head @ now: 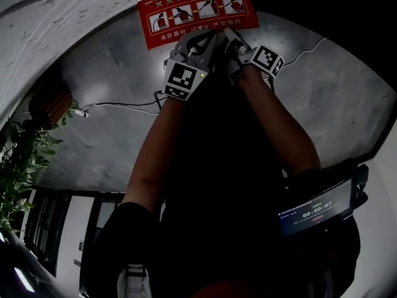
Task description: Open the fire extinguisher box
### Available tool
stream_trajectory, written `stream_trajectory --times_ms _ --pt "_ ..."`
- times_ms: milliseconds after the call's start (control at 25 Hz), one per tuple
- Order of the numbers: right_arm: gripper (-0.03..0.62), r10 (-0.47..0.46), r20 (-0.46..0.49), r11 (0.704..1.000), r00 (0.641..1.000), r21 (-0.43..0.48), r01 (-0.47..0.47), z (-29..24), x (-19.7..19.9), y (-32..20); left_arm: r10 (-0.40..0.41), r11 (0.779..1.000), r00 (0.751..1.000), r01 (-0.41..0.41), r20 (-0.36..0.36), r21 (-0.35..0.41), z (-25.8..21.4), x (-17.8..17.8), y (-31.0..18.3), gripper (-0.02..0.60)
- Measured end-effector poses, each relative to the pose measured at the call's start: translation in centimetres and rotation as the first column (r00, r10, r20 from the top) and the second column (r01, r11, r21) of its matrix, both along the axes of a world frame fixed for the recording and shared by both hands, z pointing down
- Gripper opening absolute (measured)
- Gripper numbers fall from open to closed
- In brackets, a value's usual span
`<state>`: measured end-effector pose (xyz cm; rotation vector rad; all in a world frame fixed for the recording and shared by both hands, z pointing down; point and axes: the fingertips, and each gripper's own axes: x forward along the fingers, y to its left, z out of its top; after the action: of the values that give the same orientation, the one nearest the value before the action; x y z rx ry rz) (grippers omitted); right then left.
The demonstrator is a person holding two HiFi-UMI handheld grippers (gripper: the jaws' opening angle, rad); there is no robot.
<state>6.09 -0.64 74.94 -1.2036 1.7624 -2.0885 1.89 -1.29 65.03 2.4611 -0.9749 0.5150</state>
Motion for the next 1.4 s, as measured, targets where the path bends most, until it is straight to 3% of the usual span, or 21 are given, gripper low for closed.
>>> stream_trajectory --times_ms 360,560,720,1240,1400 --pt "0.098 0.020 0.039 0.994 0.999 0.108 -0.024 -3.7 -0.2 -0.7 -0.004 0.997 1.000 0.005 -0.024 0.071 -2.1 0.0 -0.2 0.000" --pt "0.098 0.068 0.023 0.994 0.997 0.088 -0.070 -5.9 -1.4 -4.7 -0.022 0.996 0.999 0.026 -0.041 0.091 -3.8 -1.6 -2.9 0.000" --pt "0.097 0.025 0.045 0.970 0.999 0.240 -0.035 -9.3 -2.4 -9.3 -0.026 0.995 0.999 0.029 -0.039 0.094 -4.7 -2.1 -4.5 0.000" --pt "0.091 0.029 0.081 0.938 0.996 0.343 -0.056 -11.4 -2.9 -16.5 -0.018 0.993 1.000 0.017 0.003 0.114 -3.8 -3.8 -6.1 0.000" --pt "0.131 0.050 0.079 0.927 0.996 0.368 -0.076 -11.8 -2.7 -17.8 -0.026 0.994 1.000 0.026 0.001 0.109 -3.7 -4.4 -6.3 0.000"
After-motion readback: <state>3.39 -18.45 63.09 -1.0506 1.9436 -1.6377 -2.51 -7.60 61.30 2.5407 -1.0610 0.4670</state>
